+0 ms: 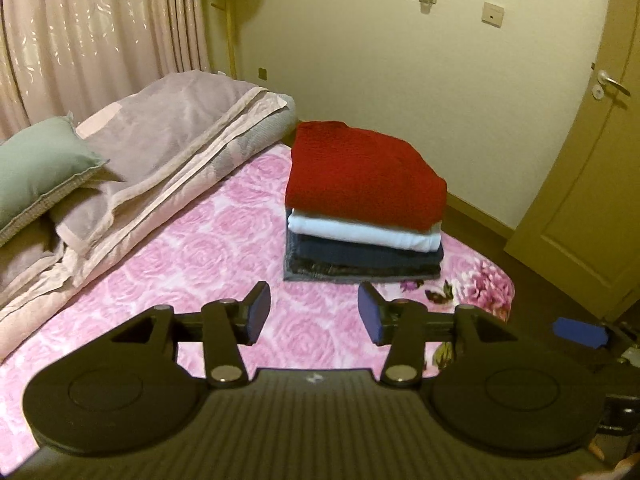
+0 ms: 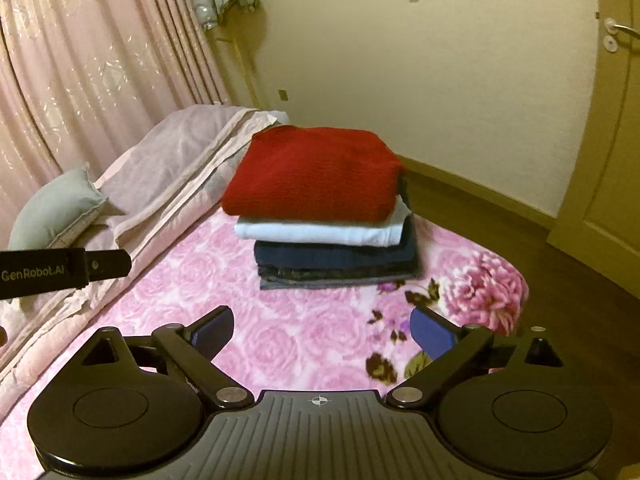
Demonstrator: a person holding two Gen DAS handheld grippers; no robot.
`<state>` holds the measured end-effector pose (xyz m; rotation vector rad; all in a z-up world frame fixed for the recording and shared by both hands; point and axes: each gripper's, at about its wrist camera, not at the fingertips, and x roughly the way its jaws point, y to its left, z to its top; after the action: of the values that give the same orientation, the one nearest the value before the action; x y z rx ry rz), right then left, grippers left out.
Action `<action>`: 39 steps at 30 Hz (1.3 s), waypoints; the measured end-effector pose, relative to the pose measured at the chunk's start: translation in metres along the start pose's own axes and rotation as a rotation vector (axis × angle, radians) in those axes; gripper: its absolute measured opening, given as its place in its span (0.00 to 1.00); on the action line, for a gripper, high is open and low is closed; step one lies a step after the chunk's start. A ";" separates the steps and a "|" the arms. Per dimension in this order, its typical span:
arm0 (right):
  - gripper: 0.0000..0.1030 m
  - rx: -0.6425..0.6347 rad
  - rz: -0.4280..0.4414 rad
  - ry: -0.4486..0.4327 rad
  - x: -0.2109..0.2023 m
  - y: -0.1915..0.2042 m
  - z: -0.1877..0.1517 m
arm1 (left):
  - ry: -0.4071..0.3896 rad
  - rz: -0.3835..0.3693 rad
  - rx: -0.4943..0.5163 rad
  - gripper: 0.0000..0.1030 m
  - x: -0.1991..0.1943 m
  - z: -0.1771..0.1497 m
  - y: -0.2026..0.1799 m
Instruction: Fold clothes
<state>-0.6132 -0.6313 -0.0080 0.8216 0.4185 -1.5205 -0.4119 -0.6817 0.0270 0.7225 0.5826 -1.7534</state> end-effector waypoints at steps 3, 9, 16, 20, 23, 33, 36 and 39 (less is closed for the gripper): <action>0.97 0.008 -0.009 -0.003 -0.015 0.007 -0.011 | -0.010 0.018 0.022 0.50 -0.015 -0.011 -0.001; 0.99 0.005 -0.051 -0.013 -0.035 0.018 -0.027 | -0.013 0.040 0.049 0.64 -0.034 -0.028 -0.005; 0.99 -0.003 -0.101 -0.015 -0.047 0.023 -0.038 | -0.018 0.034 0.081 0.68 -0.042 -0.043 -0.008; 0.99 0.001 -0.122 -0.011 -0.047 0.023 -0.038 | 0.017 0.010 0.062 0.68 -0.038 -0.043 -0.007; 0.99 0.013 -0.113 0.008 -0.040 0.019 -0.033 | 0.037 0.009 0.042 0.68 -0.030 -0.042 -0.006; 0.99 0.053 -0.103 0.122 0.001 0.002 -0.023 | 0.148 0.001 0.004 0.67 0.023 -0.037 -0.010; 0.99 0.047 -0.110 0.144 0.013 -0.001 -0.018 | 0.164 -0.002 0.003 0.67 0.037 -0.032 -0.013; 0.99 0.043 -0.117 0.164 0.024 -0.005 -0.012 | 0.169 -0.005 0.004 0.67 0.048 -0.026 -0.015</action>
<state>-0.6139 -0.6390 -0.0342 0.9738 0.5649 -1.5797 -0.4319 -0.6909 -0.0247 0.8784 0.6953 -1.7091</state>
